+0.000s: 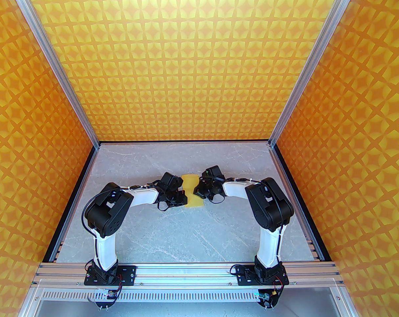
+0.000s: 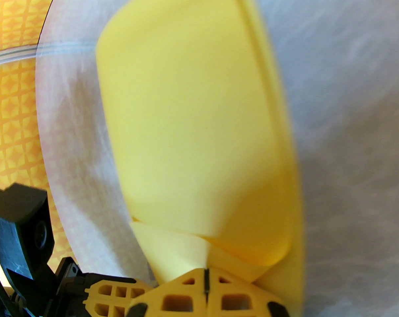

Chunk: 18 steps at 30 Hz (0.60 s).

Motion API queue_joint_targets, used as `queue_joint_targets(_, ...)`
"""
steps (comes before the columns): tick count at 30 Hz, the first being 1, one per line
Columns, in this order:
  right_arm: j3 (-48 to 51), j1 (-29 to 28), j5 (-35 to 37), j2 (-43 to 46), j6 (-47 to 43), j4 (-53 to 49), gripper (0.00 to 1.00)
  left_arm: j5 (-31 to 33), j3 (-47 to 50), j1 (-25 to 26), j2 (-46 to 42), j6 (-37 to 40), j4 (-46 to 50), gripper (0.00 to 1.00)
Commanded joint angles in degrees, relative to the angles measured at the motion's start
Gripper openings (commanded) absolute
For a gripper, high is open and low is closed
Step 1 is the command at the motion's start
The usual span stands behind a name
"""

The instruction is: Fold a paper plane with a square sheet of paper (fold left side to right side)

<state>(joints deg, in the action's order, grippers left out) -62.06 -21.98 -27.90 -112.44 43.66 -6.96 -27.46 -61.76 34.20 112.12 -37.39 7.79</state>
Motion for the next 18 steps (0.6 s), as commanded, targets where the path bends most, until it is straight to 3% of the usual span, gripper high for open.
queue_joint_targets(1, -0.8, 2.6, 5.9, -2.4, -1.7, -2.6, 0.00, 4.9, 2.7, 1.3, 5.0, 1.5, 12.4, 0.00)
queue_joint_targets(18, -1.3, 9.0, 4.6, -3.6, -1.6, -0.3, 0.00, 4.9, 2.4, 2.0, 5.2, 1.8, 12.9, 0.00)
